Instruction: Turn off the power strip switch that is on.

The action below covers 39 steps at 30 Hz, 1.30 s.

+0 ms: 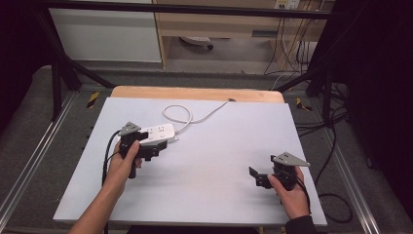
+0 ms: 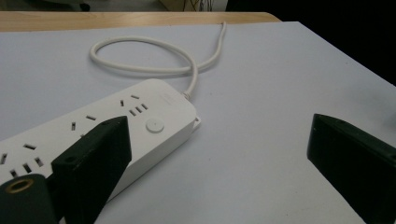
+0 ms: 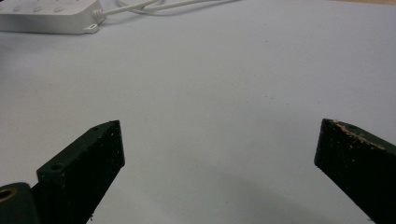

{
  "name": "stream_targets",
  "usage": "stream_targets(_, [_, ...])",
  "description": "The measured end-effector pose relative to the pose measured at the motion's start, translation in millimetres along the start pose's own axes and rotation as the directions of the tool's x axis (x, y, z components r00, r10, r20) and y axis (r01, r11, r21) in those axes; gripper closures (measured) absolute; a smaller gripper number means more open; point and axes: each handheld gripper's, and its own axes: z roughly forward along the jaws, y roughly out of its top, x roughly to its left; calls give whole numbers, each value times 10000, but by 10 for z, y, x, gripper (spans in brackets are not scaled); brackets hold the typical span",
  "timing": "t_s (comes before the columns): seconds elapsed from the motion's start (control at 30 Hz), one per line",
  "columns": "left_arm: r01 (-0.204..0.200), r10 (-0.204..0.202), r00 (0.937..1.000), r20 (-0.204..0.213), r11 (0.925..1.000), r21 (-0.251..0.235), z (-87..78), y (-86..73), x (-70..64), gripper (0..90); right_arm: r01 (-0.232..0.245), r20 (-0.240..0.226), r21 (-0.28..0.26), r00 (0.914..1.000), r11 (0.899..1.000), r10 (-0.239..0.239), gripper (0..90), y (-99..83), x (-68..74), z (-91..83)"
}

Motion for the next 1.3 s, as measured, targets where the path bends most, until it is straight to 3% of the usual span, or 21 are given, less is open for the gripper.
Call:
stream_targets(1.03, [128,-157,9984,-551,9986,-520,-558,-216,159,60,23,-28,103,10000,9999,-23,23,-6,6,10])
stream_targets(1.3, [-13,-17,9982,-596,9988,-500,-652,-284,183,60,25,-39,131,10000,9999,-25,23,-7,13,14])
